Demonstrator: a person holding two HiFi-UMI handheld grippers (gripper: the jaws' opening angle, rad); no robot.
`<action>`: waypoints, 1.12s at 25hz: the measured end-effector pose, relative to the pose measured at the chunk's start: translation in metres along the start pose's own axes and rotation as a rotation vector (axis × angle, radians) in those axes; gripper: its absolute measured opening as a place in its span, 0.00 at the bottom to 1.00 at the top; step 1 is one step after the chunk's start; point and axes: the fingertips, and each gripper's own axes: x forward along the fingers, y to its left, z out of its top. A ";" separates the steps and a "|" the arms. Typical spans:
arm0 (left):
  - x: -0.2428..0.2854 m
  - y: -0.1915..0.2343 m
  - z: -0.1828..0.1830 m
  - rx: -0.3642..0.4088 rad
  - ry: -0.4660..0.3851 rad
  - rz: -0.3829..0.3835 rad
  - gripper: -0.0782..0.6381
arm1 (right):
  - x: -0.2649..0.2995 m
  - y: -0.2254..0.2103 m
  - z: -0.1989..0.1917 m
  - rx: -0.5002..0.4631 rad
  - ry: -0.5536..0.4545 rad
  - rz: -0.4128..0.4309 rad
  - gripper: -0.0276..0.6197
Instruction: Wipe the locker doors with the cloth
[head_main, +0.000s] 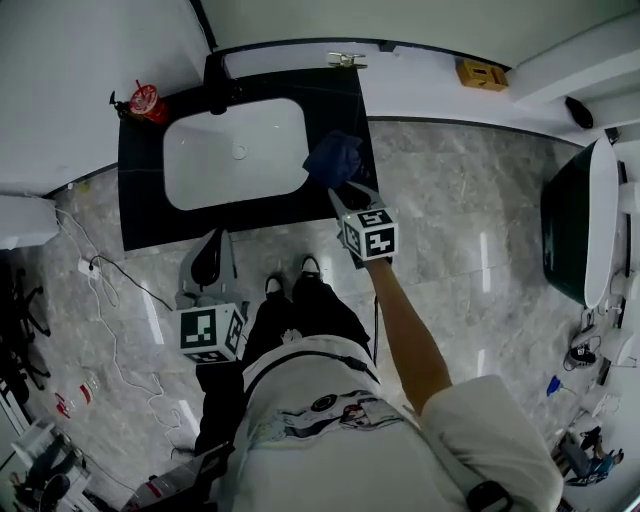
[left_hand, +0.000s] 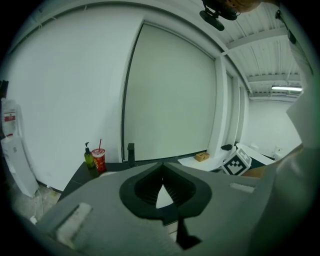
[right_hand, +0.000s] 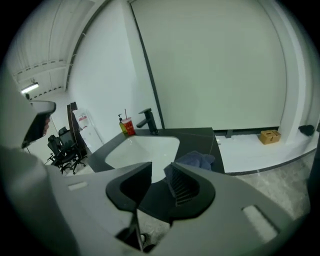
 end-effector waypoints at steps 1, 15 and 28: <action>0.005 0.001 -0.007 -0.006 0.019 0.011 0.11 | 0.011 -0.012 -0.002 0.000 0.021 -0.006 0.23; 0.080 -0.010 -0.050 -0.031 0.145 -0.007 0.11 | 0.108 -0.084 -0.018 0.005 0.203 -0.069 0.35; 0.085 -0.008 -0.057 -0.008 0.195 0.016 0.11 | 0.145 -0.083 -0.038 -0.163 0.344 -0.148 0.21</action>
